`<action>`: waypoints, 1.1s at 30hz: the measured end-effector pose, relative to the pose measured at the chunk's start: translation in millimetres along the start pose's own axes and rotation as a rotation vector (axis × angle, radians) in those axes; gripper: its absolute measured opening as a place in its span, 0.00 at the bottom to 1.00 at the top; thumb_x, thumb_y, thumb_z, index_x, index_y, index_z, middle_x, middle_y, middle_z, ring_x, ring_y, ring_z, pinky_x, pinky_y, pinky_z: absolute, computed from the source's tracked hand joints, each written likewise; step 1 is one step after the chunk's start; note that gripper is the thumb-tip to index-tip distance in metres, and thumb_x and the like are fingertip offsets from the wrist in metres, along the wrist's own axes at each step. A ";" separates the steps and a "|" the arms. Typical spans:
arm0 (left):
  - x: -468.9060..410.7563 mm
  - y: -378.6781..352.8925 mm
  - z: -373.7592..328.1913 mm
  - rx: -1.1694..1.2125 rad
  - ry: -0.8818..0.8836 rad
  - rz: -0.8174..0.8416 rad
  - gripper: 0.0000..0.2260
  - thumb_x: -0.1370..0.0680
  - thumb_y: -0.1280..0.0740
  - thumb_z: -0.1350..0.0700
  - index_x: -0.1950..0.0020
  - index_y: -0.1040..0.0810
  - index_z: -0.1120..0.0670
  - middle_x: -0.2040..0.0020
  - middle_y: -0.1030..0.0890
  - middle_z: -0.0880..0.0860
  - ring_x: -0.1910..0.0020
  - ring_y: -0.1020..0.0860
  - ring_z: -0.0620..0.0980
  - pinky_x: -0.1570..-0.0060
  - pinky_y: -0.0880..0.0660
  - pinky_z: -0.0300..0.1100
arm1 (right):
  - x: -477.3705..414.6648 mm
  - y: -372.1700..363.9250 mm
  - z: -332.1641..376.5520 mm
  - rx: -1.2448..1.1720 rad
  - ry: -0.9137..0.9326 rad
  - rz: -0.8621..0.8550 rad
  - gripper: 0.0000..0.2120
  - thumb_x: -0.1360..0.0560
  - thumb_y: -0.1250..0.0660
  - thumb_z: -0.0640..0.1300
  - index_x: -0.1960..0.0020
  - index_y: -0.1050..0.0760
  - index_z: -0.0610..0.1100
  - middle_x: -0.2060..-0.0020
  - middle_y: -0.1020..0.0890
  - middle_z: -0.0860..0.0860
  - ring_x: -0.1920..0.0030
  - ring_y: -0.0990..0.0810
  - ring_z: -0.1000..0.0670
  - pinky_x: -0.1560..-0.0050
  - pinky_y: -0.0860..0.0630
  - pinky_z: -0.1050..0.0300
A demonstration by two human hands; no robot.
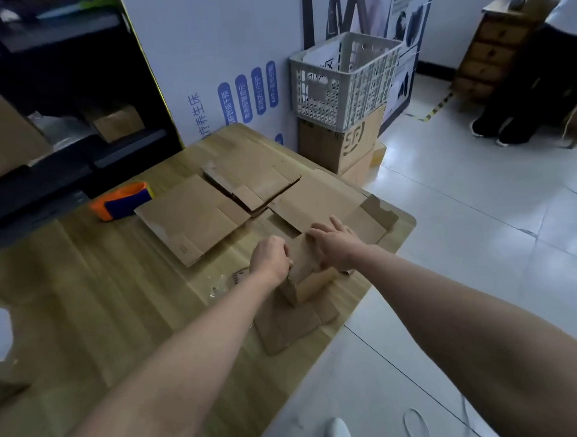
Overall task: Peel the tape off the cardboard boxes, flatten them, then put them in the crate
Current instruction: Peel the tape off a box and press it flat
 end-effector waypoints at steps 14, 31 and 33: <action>-6.4 -12.4 -6.3 -0.009 -0.067 0.028 0.10 0.24 0.33 0.61 0.43 0.23 0.55 0.43 0.25 0.53 0.43 0.25 0.54 0.42 0.28 0.46 | -24.0 5.4 -2.5 0.071 -0.015 0.037 0.45 0.38 0.22 0.54 0.27 0.40 0.50 0.31 0.39 0.51 0.32 0.39 0.43 0.31 0.37 0.47; -12.8 -20.0 -14.2 -0.066 -0.077 -0.014 0.09 0.23 0.35 0.59 0.62 0.26 0.49 0.50 0.25 0.49 0.45 0.28 0.52 0.47 0.36 0.46 | -15.3 8.8 -1.8 0.078 -0.019 0.046 0.44 0.38 0.21 0.53 0.28 0.38 0.49 0.33 0.37 0.51 0.38 0.32 0.43 0.39 0.28 0.46; -11.7 -22.1 -15.0 -0.099 -0.096 -0.031 0.07 0.22 0.36 0.59 0.59 0.27 0.50 0.48 0.26 0.49 0.43 0.29 0.52 0.46 0.37 0.47 | -15.3 8.4 -1.3 0.069 -0.017 0.043 0.43 0.38 0.22 0.52 0.28 0.38 0.49 0.33 0.37 0.51 0.39 0.32 0.43 0.38 0.28 0.46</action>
Point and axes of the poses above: each hand's wrist, its own x-axis away from the middle knuckle, its own y-axis out of the back of the hand, z = x × y, the point moved 9 cm from there along -x, towards the middle knuckle
